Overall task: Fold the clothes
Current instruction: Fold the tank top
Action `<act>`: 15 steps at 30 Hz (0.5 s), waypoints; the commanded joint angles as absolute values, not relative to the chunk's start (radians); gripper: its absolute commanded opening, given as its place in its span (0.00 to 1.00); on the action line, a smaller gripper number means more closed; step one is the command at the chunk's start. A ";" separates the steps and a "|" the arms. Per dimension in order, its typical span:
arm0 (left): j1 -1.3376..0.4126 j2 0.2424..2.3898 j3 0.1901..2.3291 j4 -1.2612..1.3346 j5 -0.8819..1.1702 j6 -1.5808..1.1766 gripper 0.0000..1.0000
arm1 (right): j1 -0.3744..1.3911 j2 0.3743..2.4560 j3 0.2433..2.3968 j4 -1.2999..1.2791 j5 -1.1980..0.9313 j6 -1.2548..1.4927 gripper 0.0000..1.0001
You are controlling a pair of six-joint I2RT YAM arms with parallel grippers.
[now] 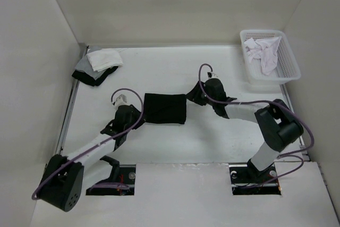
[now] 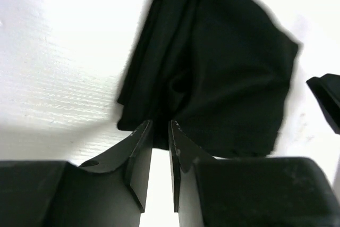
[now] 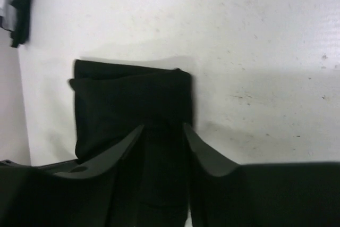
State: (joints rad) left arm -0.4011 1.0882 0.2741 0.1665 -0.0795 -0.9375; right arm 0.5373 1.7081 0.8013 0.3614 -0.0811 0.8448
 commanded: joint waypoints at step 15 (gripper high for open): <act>-0.578 1.340 0.604 0.365 -0.198 -0.862 0.17 | 0.743 1.634 0.813 0.331 -0.074 0.782 0.12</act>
